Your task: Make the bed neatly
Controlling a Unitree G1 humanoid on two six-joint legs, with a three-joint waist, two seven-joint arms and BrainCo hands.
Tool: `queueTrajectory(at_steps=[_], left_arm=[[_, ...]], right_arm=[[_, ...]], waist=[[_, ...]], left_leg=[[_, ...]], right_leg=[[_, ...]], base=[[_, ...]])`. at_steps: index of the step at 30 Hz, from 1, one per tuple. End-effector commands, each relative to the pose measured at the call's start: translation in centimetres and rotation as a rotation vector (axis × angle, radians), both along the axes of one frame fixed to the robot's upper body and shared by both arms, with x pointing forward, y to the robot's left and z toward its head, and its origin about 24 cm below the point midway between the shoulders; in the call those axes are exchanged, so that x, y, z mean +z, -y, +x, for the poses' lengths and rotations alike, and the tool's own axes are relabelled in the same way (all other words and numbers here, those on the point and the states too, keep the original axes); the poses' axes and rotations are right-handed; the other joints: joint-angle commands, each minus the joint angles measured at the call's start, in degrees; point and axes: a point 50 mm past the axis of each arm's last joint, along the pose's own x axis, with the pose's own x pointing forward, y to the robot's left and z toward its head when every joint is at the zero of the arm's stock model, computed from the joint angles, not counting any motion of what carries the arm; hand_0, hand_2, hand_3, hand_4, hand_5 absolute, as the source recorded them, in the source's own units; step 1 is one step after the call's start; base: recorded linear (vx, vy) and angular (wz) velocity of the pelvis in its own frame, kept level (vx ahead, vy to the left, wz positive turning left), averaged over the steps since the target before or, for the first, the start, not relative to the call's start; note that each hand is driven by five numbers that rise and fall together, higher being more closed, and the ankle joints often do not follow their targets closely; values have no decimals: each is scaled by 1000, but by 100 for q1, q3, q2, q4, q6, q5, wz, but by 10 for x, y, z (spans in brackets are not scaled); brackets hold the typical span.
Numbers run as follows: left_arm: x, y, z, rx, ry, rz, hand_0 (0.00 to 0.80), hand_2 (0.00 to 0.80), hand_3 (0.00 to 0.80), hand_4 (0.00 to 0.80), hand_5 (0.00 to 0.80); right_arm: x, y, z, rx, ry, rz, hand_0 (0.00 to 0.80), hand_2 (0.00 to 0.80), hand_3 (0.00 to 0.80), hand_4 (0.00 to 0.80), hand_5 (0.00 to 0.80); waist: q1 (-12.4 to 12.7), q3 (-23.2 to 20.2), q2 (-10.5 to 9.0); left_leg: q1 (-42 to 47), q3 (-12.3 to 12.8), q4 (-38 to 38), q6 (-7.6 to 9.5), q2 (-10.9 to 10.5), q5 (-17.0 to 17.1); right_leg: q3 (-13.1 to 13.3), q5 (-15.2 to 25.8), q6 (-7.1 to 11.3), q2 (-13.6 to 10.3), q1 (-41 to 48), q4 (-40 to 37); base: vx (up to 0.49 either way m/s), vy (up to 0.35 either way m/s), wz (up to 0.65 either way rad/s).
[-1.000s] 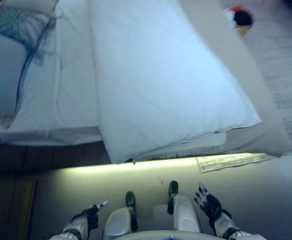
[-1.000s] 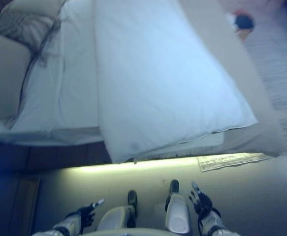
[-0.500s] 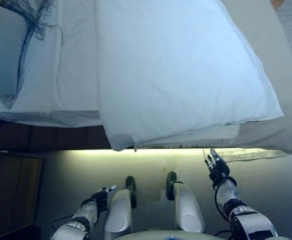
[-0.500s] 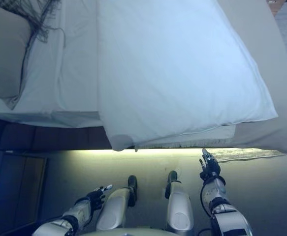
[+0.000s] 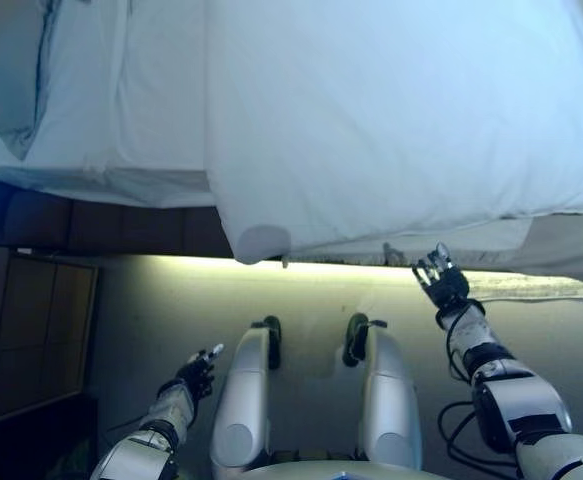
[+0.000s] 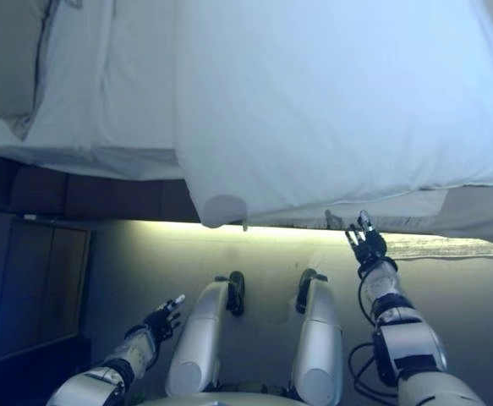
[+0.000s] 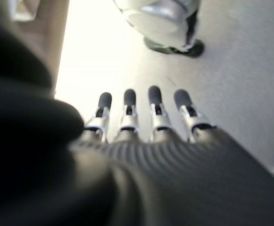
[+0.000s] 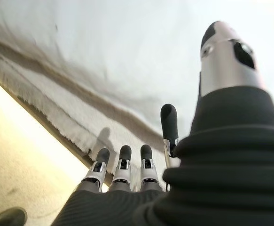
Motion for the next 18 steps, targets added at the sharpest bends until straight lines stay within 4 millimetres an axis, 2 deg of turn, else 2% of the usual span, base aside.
queueTrajectory(at_steps=[1, 5, 8, 18], left_arm=[[10, -9, 7, 88, 125, -50, 0, 0, 0, 0, 0], [26, -8, 23, 126, 245, -99, 0, 0, 0, 0, 0], [33, -9, 27, 131, 295, -116, 0, 0, 0, 0, 0], [32, -21, 13, 153, 314, -101, 0, 0, 0, 0, 0]], right_arm=[[11, 16, 1, -31, 46, 33, 0, 0, 0, 0, 0], [29, 22, 10, -34, 84, 12, 0, 0, 0, 0, 0], [43, 28, 14, -34, 116, -4, 0, 0, 0, 0, 0], [90, 46, 26, -2, 232, -87, 0, 0, 0, 0, 0]], waist=[[151, -228, -1], [233, -134, 59], [285, -84, 97], [362, 36, 202]], left_leg=[[-259, 260, -14, 323, 90, 146], [-568, 216, 172, 360, 64, 163], [-783, 190, 300, 386, 48, 170], [-1312, 88, 749, 419, 69, 201]], right_leg=[[259, 596, 253, -145, -26, -416], [312, 580, 236, -112, -316, -184], [326, 566, 218, -107, -523, -19], [395, 512, 109, -71, -1036, 483]], base=[[8, -54, 6], [2, -59, 4], [-1, -57, 8], [27, -25, 6]])
